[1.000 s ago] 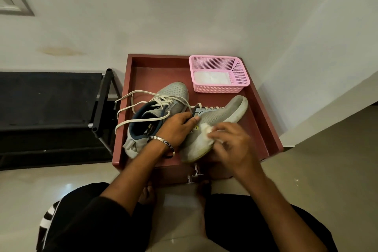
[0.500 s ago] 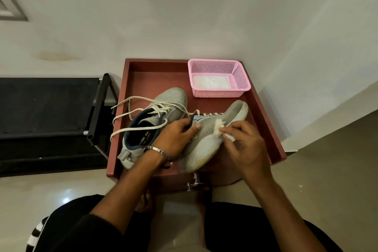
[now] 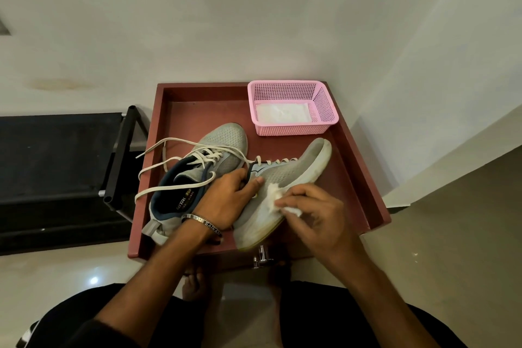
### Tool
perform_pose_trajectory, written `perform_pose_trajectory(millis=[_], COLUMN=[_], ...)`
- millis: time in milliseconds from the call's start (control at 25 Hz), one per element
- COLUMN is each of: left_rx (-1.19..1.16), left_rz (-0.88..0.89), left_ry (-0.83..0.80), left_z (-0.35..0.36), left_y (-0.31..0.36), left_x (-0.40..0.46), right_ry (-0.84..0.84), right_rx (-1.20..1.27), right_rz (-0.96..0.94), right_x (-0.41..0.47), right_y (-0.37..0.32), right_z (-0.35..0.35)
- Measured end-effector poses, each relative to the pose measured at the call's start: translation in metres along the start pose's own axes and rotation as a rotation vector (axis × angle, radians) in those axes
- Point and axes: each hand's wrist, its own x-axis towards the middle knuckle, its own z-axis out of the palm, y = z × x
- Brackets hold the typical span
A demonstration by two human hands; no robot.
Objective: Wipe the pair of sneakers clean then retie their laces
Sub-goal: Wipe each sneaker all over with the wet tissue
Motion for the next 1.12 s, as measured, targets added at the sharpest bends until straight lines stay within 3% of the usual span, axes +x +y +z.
perform_pose_trajectory(millis=[200, 440, 520, 720, 880, 960, 1120], left_rx=[0.001, 0.021, 0.027, 0.026, -0.006, -0.113, -0.258], left_rz=[-0.004, 0.007, 0.018, 0.073, 0.115, 0.095, 0.118], left_ry=[0.011, 0.032, 0.029, 0.023, -0.015, -0.074, -0.087], left_z=[-0.001, 0.0, 0.0, 0.0, 0.001, 0.0, -0.003], left_y=[0.0, 0.002, 0.001, 0.0, 0.002, 0.003, 0.006], left_x=[0.0, -0.002, -0.001, -0.002, -0.006, -0.006, -0.006], right_ry=[0.263, -0.062, -0.083, 0.207, 0.318, 0.237, -0.108], right_rx=[-0.14, 0.095, 0.108, -0.24, -0.295, -0.315, -0.163], right_rz=[0.146, 0.099, 0.085, 0.117, 0.252, 0.22, -0.088], right_x=[0.011, 0.001, 0.002, 0.015, 0.024, 0.022, 0.008], right_y=[0.013, -0.007, -0.006, 0.007, 0.011, 0.004, -0.03], right_z=[-0.014, -0.006, -0.005, -0.001, -0.01, -0.004, 0.028])
